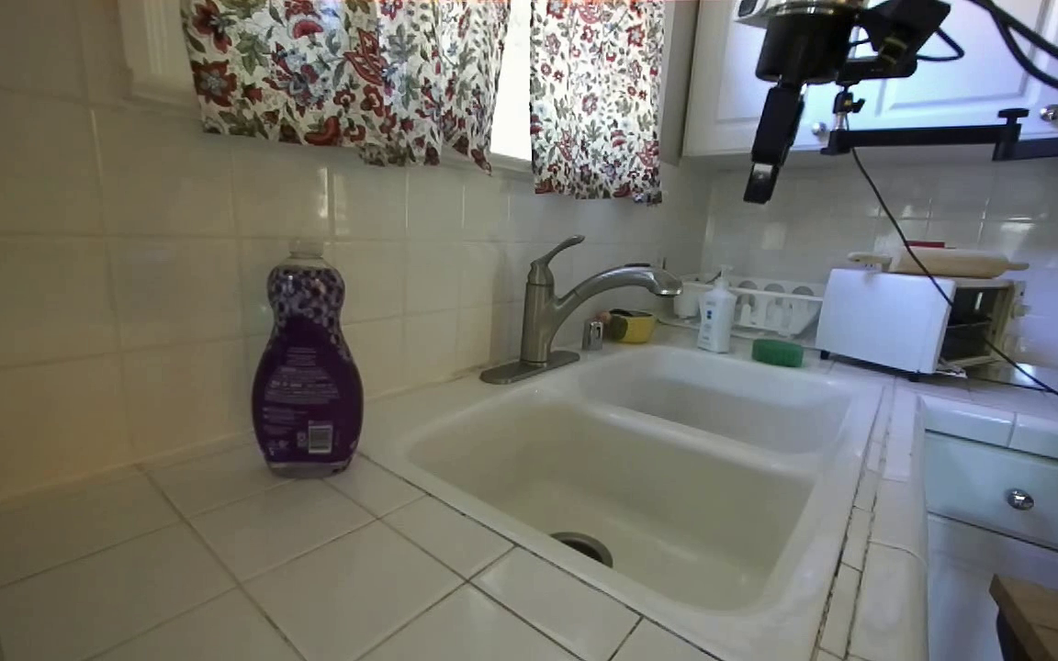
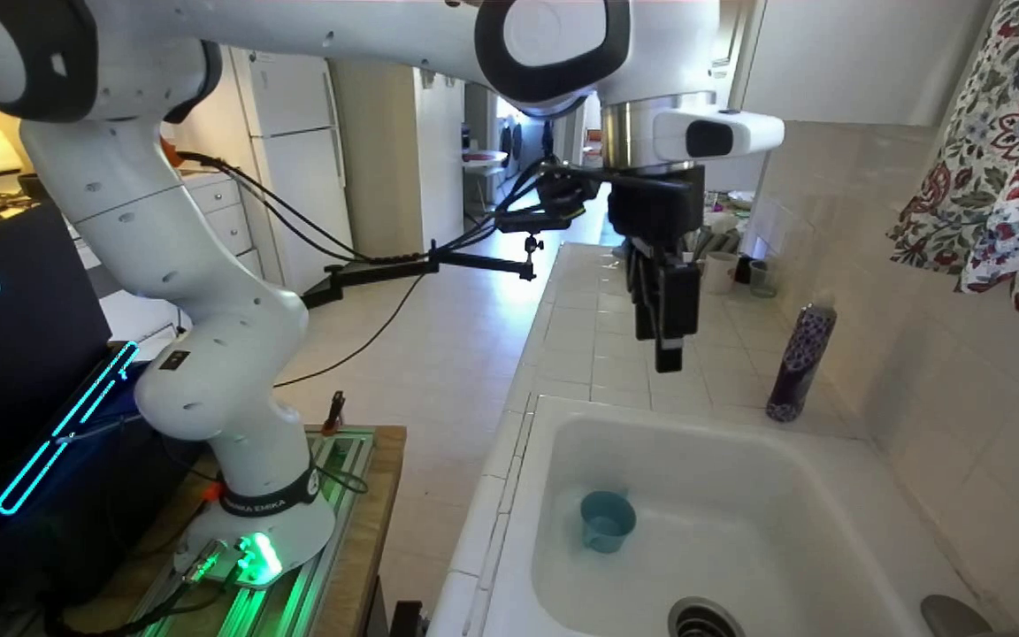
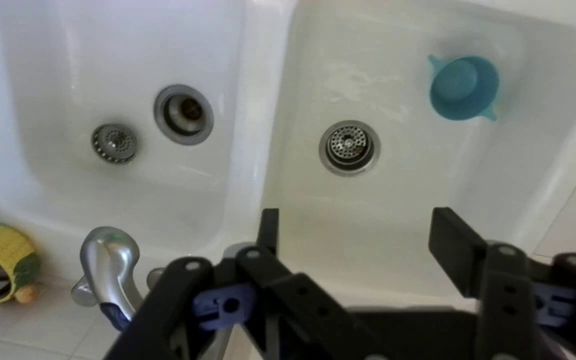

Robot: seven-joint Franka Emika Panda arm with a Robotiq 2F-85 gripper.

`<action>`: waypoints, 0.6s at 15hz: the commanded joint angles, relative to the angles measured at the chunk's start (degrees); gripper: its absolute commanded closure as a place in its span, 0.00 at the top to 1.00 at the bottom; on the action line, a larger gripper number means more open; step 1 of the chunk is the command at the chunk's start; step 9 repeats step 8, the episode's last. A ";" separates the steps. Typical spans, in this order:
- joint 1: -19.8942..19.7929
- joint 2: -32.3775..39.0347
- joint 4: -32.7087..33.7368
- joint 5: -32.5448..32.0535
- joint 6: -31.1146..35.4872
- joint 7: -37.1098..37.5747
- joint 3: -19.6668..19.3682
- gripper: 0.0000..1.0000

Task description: Move the faucet head to the right

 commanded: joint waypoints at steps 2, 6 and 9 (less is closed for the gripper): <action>-2.06 0.92 6.03 5.97 -11.28 7.57 0.52 1.00; -2.45 0.13 5.09 5.23 -10.83 7.78 0.57 1.00; -2.54 0.20 5.13 5.38 -10.94 8.42 0.58 1.00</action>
